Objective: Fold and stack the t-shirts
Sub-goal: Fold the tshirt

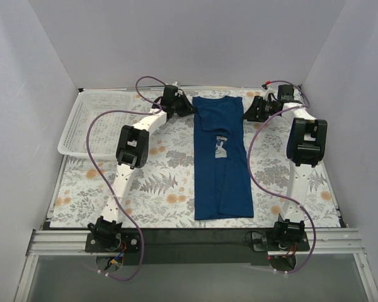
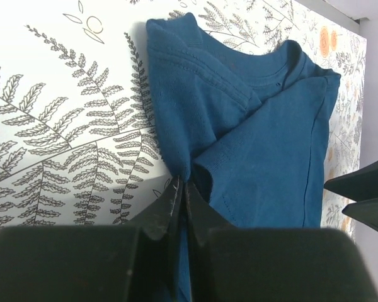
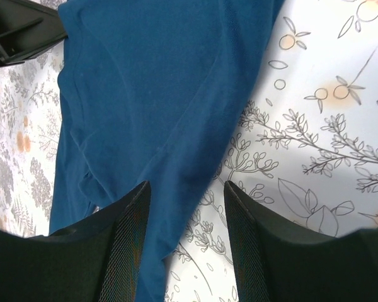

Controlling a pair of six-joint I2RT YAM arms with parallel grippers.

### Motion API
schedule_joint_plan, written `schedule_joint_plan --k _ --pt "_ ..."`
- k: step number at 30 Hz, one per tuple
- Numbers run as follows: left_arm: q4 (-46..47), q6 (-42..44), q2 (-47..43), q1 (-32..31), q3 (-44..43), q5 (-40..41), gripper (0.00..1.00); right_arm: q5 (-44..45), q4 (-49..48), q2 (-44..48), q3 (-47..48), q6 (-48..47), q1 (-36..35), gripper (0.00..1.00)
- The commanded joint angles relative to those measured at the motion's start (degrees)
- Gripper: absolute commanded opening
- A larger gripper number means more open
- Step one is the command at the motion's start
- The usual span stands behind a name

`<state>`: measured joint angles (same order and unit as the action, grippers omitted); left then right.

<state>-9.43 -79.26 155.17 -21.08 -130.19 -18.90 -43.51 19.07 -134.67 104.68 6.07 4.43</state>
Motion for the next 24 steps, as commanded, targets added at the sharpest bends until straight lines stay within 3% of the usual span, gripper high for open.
schedule_joint_plan --k 1,15,16,17,20,24 --pt "-1.7 0.8 0.1 0.7 -1.4 0.7 0.03 -1.5 -1.6 4.1 -1.1 0.4 0.3 0.48" --pt "1.4 -2.0 3.0 3.4 -6.0 0.8 0.01 0.3 -1.4 9.2 -6.1 -3.6 0.5 0.49" --pt "1.4 -2.1 3.0 3.6 -6.0 0.5 0.04 0.4 -1.4 9.5 -6.4 -4.2 0.5 0.49" --pt "1.7 -2.1 3.0 3.6 -6.0 0.4 0.18 0.6 -1.3 10.3 -6.9 -4.7 0.5 0.49" --pt "1.8 -1.0 0.6 4.0 -5.3 0.1 0.35 -1.0 1.7 12.6 -8.9 -10.3 0.4 0.49" --pt "2.1 3.7 -9.7 4.2 2.7 2.0 0.43 -5.4 9.0 17.1 -12.3 -24.6 0.2 0.48"
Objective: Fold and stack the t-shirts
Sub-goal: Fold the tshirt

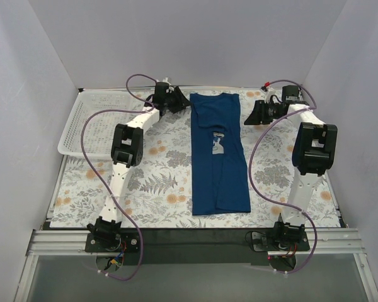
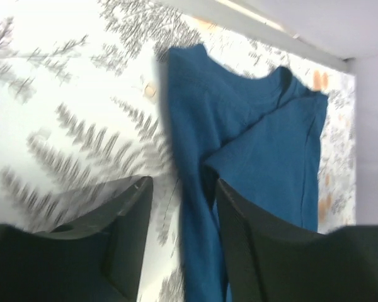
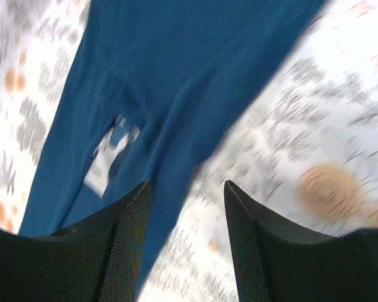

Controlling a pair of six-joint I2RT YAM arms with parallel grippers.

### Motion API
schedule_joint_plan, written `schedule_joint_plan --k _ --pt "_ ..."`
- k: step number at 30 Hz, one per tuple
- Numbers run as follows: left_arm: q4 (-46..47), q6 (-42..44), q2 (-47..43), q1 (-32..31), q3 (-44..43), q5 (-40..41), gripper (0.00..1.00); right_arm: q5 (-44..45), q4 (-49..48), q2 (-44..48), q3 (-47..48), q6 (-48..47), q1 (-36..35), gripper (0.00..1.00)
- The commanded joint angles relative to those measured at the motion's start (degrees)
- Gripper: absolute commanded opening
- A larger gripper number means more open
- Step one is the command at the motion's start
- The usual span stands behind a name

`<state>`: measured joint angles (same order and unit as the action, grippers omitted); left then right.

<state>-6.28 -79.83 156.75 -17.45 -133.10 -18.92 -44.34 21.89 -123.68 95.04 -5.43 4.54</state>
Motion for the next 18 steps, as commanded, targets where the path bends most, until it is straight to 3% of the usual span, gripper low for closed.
schedule_joint_plan --k 1,3,6,7,9,11,13,15,18 --pt "-0.8 5.9 -14.1 0.7 8.4 2.3 0.44 -5.4 10.2 7.5 -3.9 -16.3 0.0 0.48" --pt "0.6 11.2 -21.1 0.6 15.5 2.0 0.48 -8.6 16.2 12.5 -8.7 -32.1 -0.1 0.48" --pt "6.3 17.4 -37.9 0.3 35.3 -0.1 0.56 -4.5 20.5 23.2 -17.7 -53.1 -1.5 0.5" --pt "9.4 19.1 -47.1 -0.1 46.1 -0.9 0.65 -3.8 20.6 26.6 -25.7 -60.1 -2.3 0.55" --pt "14.0 26.8 -55.5 -2.2 55.5 -4.3 0.67 -2.9 20.6 37.3 -34.0 -77.0 -3.2 0.67" --pt "15.4 33.8 -66.8 -5.0 67.0 -6.6 0.7 -5.5 20.4 45.7 -42.9 -83.0 -3.3 0.97" --pt "15.0 45.3 -74.0 -9.9 74.3 -10.7 0.7 -7.0 21.3 50.4 -47.1 -85.4 -4.4 0.98" --pt "11.7 56.6 -83.1 -15.0 82.8 -11.3 0.7 -6.3 27.8 52.7 -48.5 -89.5 -10.0 0.96" --pt "7.5 65.7 -94.0 -22.6 92.4 -11.6 0.71 -3.8 30.3 58.3 -53.4 -91.9 -18.9 0.91"
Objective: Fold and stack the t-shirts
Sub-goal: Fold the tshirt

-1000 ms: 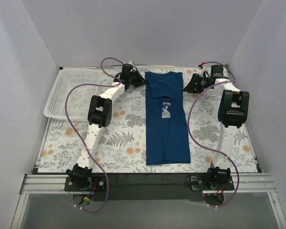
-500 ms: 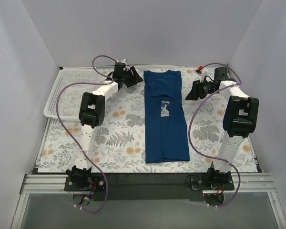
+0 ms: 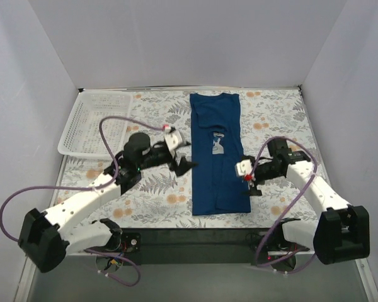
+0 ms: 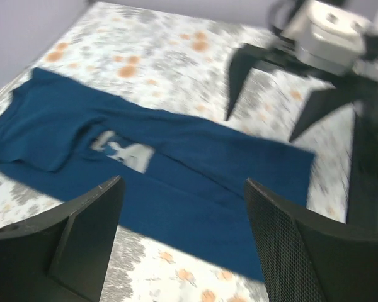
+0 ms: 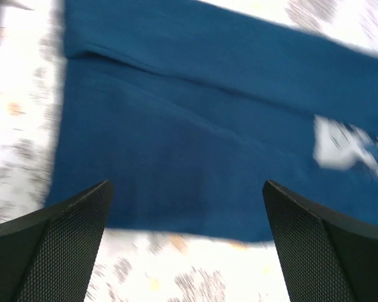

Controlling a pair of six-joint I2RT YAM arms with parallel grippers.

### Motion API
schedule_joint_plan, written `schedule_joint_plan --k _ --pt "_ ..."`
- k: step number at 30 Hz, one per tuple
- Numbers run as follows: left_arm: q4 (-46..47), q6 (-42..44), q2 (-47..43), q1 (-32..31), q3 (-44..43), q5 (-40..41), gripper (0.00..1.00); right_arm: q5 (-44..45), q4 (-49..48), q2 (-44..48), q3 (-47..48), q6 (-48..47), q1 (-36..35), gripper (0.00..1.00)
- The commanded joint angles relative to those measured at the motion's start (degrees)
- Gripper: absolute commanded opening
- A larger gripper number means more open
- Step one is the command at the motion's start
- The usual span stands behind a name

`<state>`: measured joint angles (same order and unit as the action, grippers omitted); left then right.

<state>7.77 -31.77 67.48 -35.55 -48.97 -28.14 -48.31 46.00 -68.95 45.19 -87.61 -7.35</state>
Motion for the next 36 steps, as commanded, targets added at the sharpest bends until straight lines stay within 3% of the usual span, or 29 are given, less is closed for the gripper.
schedule_joint_plan --k 1,5,9,12,16,25,32,33,35,36 --pt "-7.1 18.1 -7.4 -6.2 10.5 -1.8 0.71 1.2 5.9 6.3 -4.7 -7.7 -9.5 0.9" --pt "-9.5 18.1 -13.9 -15.1 16.8 4.0 0.7 6.5 3.2 8.3 -8.8 0.8 -17.5 0.81" --pt "-9.2 16.8 -7.5 -26.4 17.9 12.0 0.67 14.4 -2.6 9.9 -13.7 6.5 -23.8 0.74" --pt "-8.1 16.9 1.6 -31.0 16.5 16.7 0.63 15.4 -3.9 11.5 -15.2 8.1 -23.9 0.73" --pt "-3.0 17.1 9.7 -32.2 16.6 19.7 0.61 16.9 -4.5 13.6 -17.8 8.8 -23.9 0.72" --pt "0.4 16.4 15.8 -32.3 16.0 23.9 0.56 18.9 -5.7 13.8 -20.2 8.5 -23.9 0.71" --pt "-0.2 15.7 16.6 -32.6 18.0 23.0 0.33 22.0 -10.1 12.1 -23.1 10.4 -23.8 0.63" --pt "0.0 15.5 16.4 -32.7 18.9 23.0 0.26 22.0 -10.7 11.8 -23.7 11.0 -23.8 0.59" --pt "0.7 15.2 15.5 -32.7 19.5 22.8 0.21 21.9 -11.5 11.1 -23.8 11.3 -23.8 0.54" --pt "1.1 15.0 15.0 -32.8 20.0 22.6 0.17 21.8 -11.6 10.9 -23.7 11.9 -23.8 0.46"
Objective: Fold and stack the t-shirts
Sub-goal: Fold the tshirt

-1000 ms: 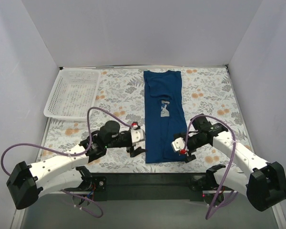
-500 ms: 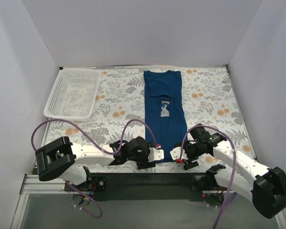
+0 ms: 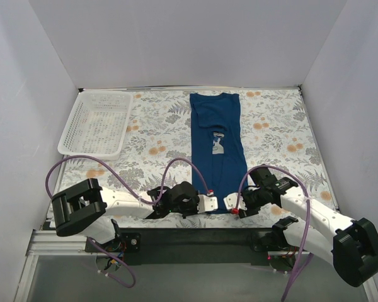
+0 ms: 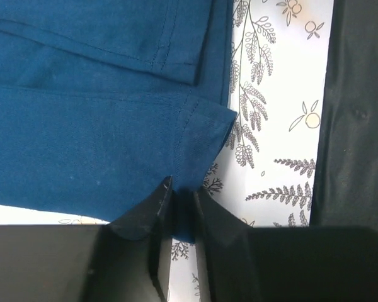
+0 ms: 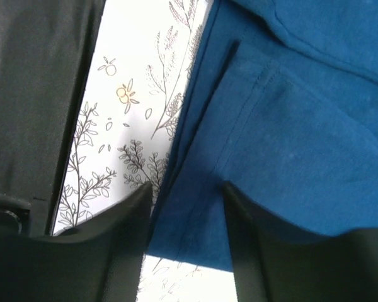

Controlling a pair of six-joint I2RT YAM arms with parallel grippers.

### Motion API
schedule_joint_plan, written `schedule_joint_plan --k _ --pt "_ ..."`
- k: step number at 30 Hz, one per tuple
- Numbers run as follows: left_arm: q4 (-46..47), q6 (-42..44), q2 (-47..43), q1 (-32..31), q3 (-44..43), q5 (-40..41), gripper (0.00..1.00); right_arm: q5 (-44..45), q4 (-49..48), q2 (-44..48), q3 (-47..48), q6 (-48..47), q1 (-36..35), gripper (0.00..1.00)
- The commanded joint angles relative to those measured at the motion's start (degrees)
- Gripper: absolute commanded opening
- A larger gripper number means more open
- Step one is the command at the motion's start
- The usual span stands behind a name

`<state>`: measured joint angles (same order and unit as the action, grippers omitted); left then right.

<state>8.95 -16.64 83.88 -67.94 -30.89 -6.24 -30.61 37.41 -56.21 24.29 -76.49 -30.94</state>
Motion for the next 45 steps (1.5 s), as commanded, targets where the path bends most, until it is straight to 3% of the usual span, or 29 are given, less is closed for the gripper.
schedule_joint_plan --k 1,9,13,18,24,28,31,32,45 --pt "0.4 -0.2 -2.3 -0.4 2.2 0.5 0.15 3.7 -3.0 -2.0 -2.8 1.0 -0.3 0.42" --pt "2.7 -0.9 -5.7 -0.3 2.4 -2.0 0.05 0.6 -3.2 1.9 -1.1 5.1 1.2 0.01" --pt "2.7 -1.0 -6.9 0.1 1.3 -4.6 0.0 -1.8 -0.9 2.1 2.3 6.9 3.8 0.01" --pt "-0.3 -0.1 -7.2 6.2 -3.8 -14.3 0.0 -8.9 4.8 0.0 10.5 2.8 10.9 0.01" --pt "-5.6 4.1 -0.7 17.4 -12.2 -28.8 0.0 -13.8 7.2 -10.8 21.4 2.9 18.8 0.01" --pt "-8.7 6.7 8.2 22.8 -23.6 -33.3 0.0 -12.6 7.0 -21.5 30.2 5.6 20.3 0.01" --pt "-8.7 7.3 13.8 26.7 -28.7 -34.5 0.0 -12.9 6.9 -28.2 34.9 6.9 22.4 0.01" --pt "-10.1 7.7 17.2 29.6 -34.0 -34.7 0.0 -13.2 7.1 -32.5 41.1 7.8 23.5 0.01" --pt "-11.9 9.2 27.2 35.5 -44.1 -33.4 0.0 -13.8 7.5 -49.6 57.7 12.5 23.5 0.01"
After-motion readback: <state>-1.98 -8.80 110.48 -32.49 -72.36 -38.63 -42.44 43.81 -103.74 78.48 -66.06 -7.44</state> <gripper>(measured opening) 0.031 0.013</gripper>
